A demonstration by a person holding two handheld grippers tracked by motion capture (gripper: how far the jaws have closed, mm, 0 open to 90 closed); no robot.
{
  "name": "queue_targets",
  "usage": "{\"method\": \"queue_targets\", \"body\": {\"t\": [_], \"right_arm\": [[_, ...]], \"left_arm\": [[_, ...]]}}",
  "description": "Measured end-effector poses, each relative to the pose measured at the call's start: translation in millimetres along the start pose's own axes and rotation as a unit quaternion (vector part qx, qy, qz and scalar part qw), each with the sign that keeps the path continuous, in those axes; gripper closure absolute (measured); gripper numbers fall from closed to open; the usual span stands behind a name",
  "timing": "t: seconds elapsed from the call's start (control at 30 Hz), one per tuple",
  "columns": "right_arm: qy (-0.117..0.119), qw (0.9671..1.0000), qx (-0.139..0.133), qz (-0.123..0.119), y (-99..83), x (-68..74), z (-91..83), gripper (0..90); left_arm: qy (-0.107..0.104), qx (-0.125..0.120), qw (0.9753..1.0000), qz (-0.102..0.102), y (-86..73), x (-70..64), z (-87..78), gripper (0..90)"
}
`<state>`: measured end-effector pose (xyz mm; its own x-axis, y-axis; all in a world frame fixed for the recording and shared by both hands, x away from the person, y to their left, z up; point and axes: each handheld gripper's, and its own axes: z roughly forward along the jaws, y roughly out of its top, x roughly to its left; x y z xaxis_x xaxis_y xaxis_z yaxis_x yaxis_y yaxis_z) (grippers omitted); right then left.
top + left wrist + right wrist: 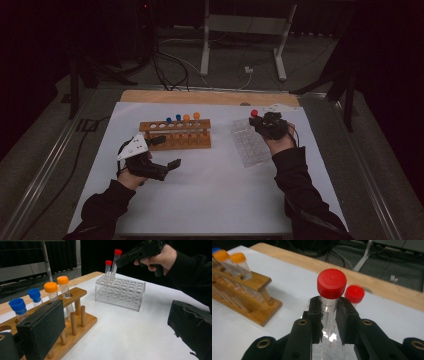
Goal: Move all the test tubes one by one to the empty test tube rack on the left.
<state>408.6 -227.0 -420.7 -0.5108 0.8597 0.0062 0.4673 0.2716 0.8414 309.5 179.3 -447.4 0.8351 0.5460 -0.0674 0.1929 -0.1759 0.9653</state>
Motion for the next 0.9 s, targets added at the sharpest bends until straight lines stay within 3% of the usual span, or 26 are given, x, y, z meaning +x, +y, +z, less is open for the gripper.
{"method": "queue_targets", "body": {"t": [0.2,0.5,0.77,0.9], "right_arm": [[0.011,0.9994,-0.027,-0.019,13.9,6.4,-24.7,74.8],[0.074,0.9950,-0.040,-0.055,8.0,34.2,-49.5,74.8],[0.141,0.9853,-0.023,-0.093,-11.6,74.4,-53.7,74.8],[0.178,0.9780,-0.012,-0.109,-19.4,96.7,-51.4,74.8]], "left_arm": [[-0.007,0.004,1.0000,0.004,5.6,-4.1,1.0,2.1],[-0.032,0.014,0.9993,0.010,20.1,-12.5,7.4,2.1],[-0.066,0.021,0.9976,0.010,31.1,-20.3,17.1,2.4],[-0.086,0.024,0.9959,0.013,35.4,-27.0,24.4,5.4]]}}
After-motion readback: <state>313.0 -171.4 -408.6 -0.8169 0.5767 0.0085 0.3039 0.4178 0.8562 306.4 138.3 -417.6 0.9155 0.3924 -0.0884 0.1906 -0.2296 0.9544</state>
